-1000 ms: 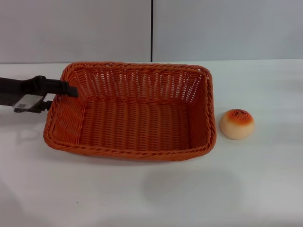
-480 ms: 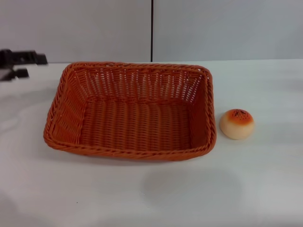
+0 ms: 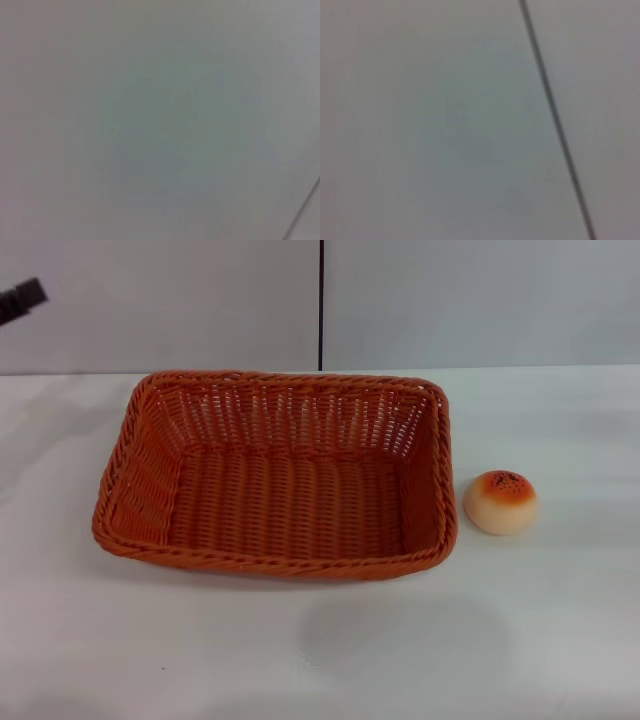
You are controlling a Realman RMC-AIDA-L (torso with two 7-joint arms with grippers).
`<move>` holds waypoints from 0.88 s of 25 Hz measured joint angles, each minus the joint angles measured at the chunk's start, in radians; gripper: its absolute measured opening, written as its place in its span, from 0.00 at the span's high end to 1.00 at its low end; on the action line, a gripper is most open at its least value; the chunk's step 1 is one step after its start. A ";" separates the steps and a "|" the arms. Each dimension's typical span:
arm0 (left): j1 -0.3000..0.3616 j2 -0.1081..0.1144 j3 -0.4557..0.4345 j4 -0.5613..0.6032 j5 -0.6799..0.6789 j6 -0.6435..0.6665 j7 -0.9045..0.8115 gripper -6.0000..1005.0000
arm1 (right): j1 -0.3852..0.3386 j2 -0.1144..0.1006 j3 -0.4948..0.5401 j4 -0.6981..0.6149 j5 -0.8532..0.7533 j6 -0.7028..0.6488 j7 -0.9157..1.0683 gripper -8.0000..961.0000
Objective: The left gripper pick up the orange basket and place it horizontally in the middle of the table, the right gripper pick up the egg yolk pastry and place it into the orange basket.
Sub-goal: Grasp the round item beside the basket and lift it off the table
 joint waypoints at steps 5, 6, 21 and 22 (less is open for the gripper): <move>0.067 0.000 -0.001 -0.138 -0.213 -0.002 0.304 0.17 | -0.019 0.011 -0.123 -0.046 -0.036 0.041 0.037 0.36; 0.075 0.000 -0.001 -0.173 -0.239 -0.001 0.363 0.17 | -0.019 0.011 -0.123 -0.046 -0.036 0.041 0.037 0.36; 0.150 -0.004 -0.010 -0.555 -0.556 0.121 1.016 0.17 | -0.146 0.059 -0.219 -0.335 -0.125 0.129 0.465 0.36; 0.151 -0.004 -0.012 -0.570 -0.567 0.132 1.024 0.17 | -0.147 0.059 -0.215 -0.373 -0.151 0.133 0.515 0.36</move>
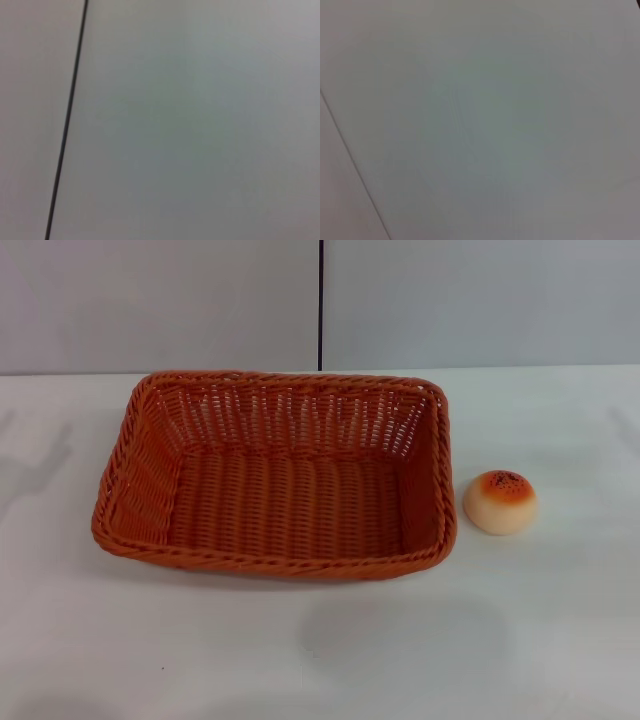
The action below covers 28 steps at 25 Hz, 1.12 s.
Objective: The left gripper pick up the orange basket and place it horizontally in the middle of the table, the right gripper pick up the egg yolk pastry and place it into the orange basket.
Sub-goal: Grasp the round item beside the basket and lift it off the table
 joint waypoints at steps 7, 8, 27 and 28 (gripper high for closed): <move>0.003 0.000 -0.001 -0.094 -0.022 0.026 0.088 0.17 | 0.067 -0.033 0.079 -0.304 -0.435 0.018 0.496 0.36; 0.005 0.000 -0.001 -0.102 -0.022 0.030 0.095 0.17 | 0.098 -0.051 0.089 -0.378 -0.557 0.042 0.617 0.36; 0.061 0.001 -0.001 -0.117 -0.022 0.065 0.110 0.17 | 0.336 -0.102 -0.171 -0.436 -0.983 0.298 1.018 0.36; 0.059 0.000 -0.001 -0.117 -0.022 0.065 0.116 0.17 | 0.343 -0.097 -0.181 -0.432 -0.983 0.299 1.032 0.36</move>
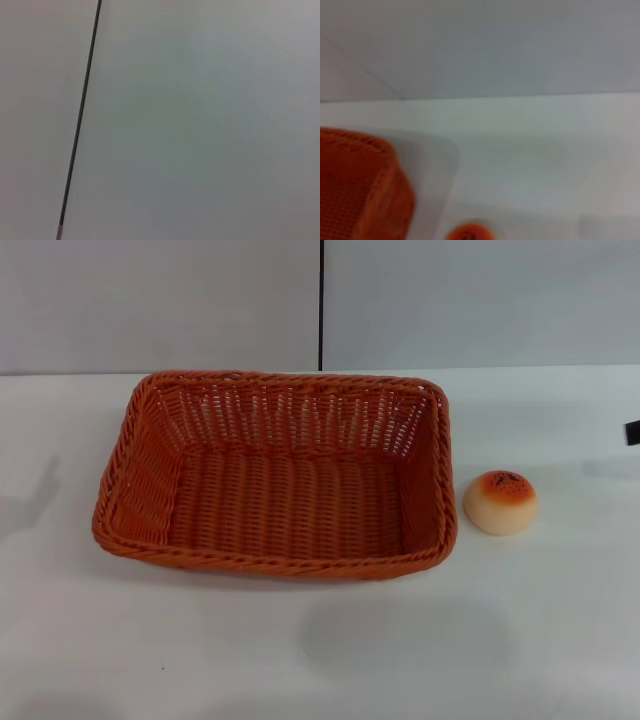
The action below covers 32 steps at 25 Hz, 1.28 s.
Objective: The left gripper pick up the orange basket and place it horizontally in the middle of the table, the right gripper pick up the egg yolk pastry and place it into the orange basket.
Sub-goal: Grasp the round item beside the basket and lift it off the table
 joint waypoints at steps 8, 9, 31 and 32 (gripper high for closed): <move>-0.026 -0.001 0.000 -0.063 0.000 -0.008 0.098 0.17 | 0.054 0.047 -0.010 0.127 0.040 -0.056 0.014 0.36; -0.026 -0.003 -0.008 -0.074 -0.002 -0.008 0.121 0.17 | 0.056 0.049 -0.012 0.150 0.041 -0.076 0.011 0.36; -0.041 -0.005 -0.068 -0.133 -0.006 -0.035 0.171 0.17 | 0.095 0.078 -0.025 0.338 0.050 -0.195 0.041 0.36; -0.041 -0.005 -0.068 -0.133 -0.006 -0.035 0.171 0.17 | 0.093 0.078 -0.025 0.338 0.047 -0.200 0.047 0.36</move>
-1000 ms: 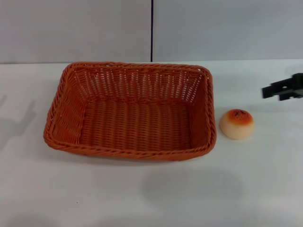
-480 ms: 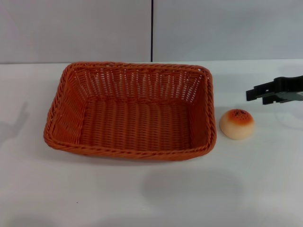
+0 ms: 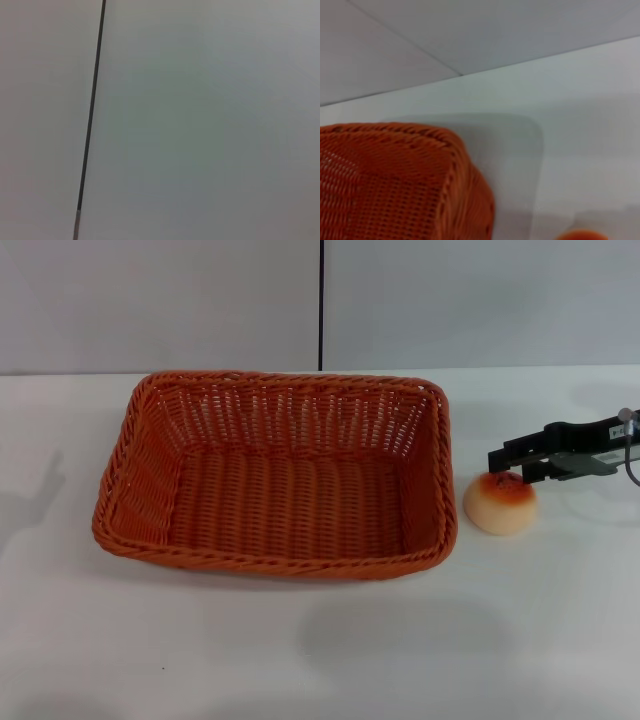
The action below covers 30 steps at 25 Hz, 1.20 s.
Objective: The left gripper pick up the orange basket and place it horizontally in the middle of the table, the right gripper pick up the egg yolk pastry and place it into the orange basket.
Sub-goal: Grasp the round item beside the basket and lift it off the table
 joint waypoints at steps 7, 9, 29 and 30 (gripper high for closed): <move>-0.007 0.002 -0.023 0.000 0.001 -0.005 0.001 0.17 | -0.011 -0.018 0.000 0.001 -0.030 0.010 0.051 0.36; -0.009 0.003 -0.023 0.000 0.001 -0.004 0.001 0.17 | -0.008 -0.026 0.000 0.016 -0.031 0.023 0.062 0.36; 0.004 0.002 -0.023 0.002 0.001 -0.003 -0.002 0.17 | -0.018 -0.041 -0.014 0.138 -0.025 -0.036 0.054 0.36; 0.004 0.002 -0.023 0.002 0.000 -0.003 -0.003 0.17 | -0.022 -0.042 -0.013 0.137 -0.023 -0.035 0.054 0.36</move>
